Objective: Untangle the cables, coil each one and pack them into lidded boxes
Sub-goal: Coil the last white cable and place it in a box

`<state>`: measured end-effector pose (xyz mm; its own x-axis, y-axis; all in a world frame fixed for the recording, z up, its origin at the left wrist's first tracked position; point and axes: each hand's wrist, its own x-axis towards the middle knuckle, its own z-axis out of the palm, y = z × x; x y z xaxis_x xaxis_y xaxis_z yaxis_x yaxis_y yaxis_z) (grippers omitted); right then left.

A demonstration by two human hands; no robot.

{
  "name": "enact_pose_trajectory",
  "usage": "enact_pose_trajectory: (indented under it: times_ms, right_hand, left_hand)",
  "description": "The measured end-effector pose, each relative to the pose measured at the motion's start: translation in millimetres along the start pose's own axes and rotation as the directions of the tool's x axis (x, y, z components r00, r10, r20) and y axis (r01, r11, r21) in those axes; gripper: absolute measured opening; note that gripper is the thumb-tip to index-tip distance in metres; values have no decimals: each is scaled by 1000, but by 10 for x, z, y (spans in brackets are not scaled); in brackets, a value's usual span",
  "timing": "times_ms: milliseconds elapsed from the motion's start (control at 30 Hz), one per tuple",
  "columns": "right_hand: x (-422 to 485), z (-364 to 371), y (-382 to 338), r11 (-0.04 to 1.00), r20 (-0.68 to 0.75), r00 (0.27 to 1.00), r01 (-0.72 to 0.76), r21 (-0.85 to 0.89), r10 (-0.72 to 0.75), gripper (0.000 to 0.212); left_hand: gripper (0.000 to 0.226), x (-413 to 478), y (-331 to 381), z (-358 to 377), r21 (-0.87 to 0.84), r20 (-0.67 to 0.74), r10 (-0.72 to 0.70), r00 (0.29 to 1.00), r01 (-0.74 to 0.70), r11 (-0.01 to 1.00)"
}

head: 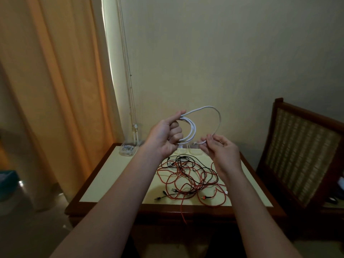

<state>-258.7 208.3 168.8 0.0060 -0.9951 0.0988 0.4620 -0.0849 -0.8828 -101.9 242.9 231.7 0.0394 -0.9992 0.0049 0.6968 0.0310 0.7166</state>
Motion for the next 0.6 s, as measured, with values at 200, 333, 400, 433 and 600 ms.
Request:
enact_pose_trajectory:
  times_ms: [200, 333, 400, 433, 600]
  right_hand:
    - [-51, 136, -102, 958, 52, 994, -109, 264, 98, 14]
    - [-58, 163, -62, 940, 69, 984, -177, 291, 164, 26]
    - [-59, 177, -33, 945, 19, 987, -158, 286, 160, 30]
    - [-64, 181, -26, 948, -16, 988, -141, 285, 151, 31]
    - [-98, 177, -65, 943, 19, 987, -158, 294, 159, 22]
  left_hand:
    - [15, 5, -122, 49, 41, 7, -55, 998, 54, 998]
    - [13, 4, -147, 82, 88, 11, -62, 998, 61, 994]
    - [14, -2, -162, 92, 100, 21, -82, 996, 80, 992]
    - [14, -4, -169, 92, 101, 24, -91, 996, 88, 991]
    - [11, 32, -196, 57, 133, -5, -51, 999, 52, 990]
